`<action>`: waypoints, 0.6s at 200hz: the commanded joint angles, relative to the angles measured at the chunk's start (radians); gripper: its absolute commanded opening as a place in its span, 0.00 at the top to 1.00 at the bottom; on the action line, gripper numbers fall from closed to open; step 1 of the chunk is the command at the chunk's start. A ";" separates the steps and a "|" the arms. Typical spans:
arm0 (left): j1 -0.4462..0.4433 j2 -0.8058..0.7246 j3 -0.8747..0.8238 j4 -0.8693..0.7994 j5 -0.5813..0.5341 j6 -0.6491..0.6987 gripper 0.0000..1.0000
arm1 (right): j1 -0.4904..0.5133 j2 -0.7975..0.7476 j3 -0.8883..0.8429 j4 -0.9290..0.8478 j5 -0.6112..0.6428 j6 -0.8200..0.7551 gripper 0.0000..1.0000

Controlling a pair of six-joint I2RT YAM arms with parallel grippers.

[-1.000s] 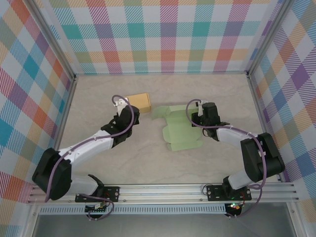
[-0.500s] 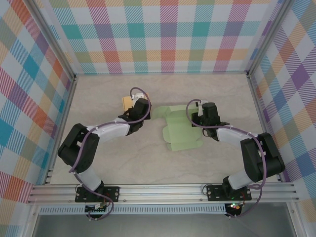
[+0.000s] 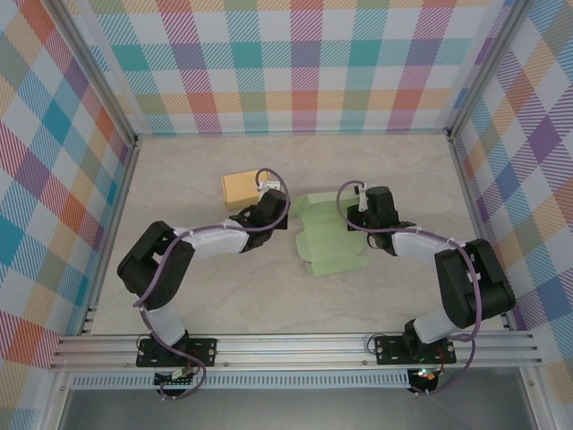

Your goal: Fold the paper box

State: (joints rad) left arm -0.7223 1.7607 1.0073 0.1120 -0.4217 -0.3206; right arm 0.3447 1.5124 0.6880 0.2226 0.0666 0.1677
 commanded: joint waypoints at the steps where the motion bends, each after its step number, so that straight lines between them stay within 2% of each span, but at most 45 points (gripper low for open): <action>1: -0.027 0.014 0.027 0.029 0.018 -0.011 0.69 | 0.007 0.006 0.007 0.019 -0.022 0.004 1.00; 120: -0.068 0.001 0.011 0.077 0.105 -0.064 0.70 | 0.007 0.015 0.019 0.006 -0.020 0.002 1.00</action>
State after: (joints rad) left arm -0.7784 1.7607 1.0088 0.1505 -0.3473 -0.3702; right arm 0.3447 1.5177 0.6880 0.2188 0.0666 0.1677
